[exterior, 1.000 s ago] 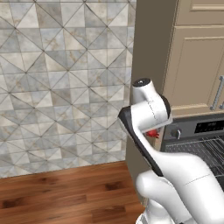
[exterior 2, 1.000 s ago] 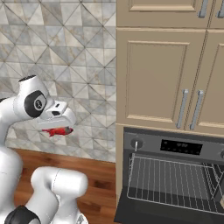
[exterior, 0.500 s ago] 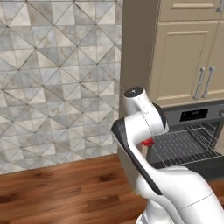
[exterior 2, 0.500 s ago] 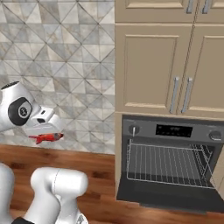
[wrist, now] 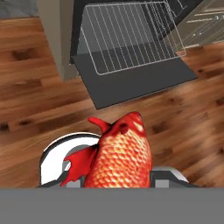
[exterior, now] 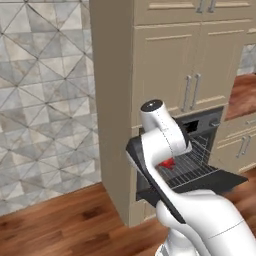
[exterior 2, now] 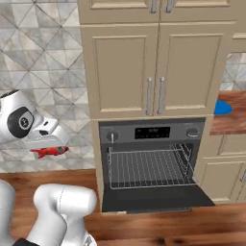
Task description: Take the fish from the oven and place it on the plate on the counter.
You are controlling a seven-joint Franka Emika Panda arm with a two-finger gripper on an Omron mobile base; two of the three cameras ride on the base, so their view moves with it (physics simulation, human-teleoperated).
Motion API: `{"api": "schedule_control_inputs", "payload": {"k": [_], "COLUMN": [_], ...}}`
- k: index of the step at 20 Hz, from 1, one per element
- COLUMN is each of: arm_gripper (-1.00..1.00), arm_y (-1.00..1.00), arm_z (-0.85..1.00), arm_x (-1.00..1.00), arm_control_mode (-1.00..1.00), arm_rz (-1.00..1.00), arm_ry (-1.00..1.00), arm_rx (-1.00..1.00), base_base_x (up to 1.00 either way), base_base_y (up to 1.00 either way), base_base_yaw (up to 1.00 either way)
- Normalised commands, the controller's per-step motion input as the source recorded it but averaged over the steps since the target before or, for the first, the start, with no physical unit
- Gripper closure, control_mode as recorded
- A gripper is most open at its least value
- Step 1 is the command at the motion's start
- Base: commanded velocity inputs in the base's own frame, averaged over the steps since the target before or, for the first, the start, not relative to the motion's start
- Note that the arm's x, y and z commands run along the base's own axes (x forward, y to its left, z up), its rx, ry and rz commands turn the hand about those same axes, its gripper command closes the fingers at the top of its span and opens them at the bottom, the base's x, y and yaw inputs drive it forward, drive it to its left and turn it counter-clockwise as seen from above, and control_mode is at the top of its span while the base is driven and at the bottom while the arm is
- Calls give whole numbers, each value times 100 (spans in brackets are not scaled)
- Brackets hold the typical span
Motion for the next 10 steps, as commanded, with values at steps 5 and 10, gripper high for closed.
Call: {"api": "schedule_control_inputs", "payload": {"k": [5, 10], "arm_gripper": [100, 100], "arm_y": [0, 0], "arm_z": [0, 0], "arm_x": [0, 0], "arm_control_mode": [100, 100], "arm_rz": [0, 0], "arm_ry": [0, 0], "arm_rx": [0, 0], "base_base_x": [32, 87], "base_base_y": [-93, -100], "base_base_yaw": [-24, -3]}}
